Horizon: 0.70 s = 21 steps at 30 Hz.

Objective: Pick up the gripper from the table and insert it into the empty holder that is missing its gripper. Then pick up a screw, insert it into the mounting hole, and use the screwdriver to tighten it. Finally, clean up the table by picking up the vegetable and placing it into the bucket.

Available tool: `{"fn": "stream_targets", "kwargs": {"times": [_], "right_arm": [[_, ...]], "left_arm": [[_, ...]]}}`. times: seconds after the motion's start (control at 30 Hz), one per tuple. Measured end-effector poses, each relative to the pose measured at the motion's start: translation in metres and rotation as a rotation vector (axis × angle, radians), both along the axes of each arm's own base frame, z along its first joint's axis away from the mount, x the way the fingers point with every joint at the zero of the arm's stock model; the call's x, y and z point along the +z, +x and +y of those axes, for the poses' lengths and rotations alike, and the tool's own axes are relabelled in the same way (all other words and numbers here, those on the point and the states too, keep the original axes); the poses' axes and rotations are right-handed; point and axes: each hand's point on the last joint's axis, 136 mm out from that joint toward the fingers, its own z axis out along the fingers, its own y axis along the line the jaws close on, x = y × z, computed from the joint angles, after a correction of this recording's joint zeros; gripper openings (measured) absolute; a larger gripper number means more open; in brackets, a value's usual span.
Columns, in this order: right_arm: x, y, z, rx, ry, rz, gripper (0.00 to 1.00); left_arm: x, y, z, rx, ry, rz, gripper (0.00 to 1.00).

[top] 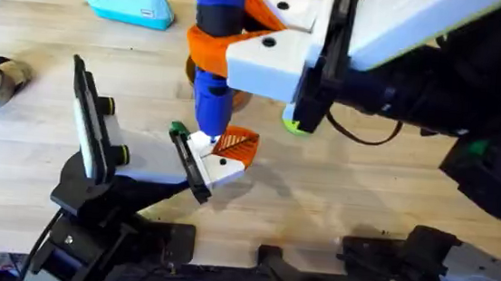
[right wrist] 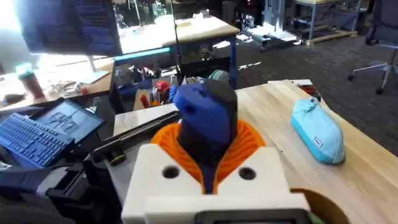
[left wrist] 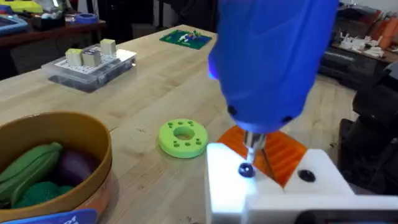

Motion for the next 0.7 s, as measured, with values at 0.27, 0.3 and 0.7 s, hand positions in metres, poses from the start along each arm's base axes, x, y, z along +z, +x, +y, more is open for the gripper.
{"fn": "stream_targets", "kwargs": {"times": [0.27,0.3,0.7], "right_arm": [[-0.0001,0.0001,0.0002,-0.001,-0.009,-0.03,0.051],[-0.0002,0.0001,0.0002,-0.001,-0.01,-0.031,0.051],[-0.0058,0.0033,0.0038,0.0,-0.015,-0.003,0.047]], "left_arm": [[0.0,0.0,0.0,0.0,0.0,0.0,0.018],[0.0,0.0,0.0,0.0,0.0,0.0,0.018],[0.0,0.0,0.0,0.0,0.0,0.0,0.018]]}}
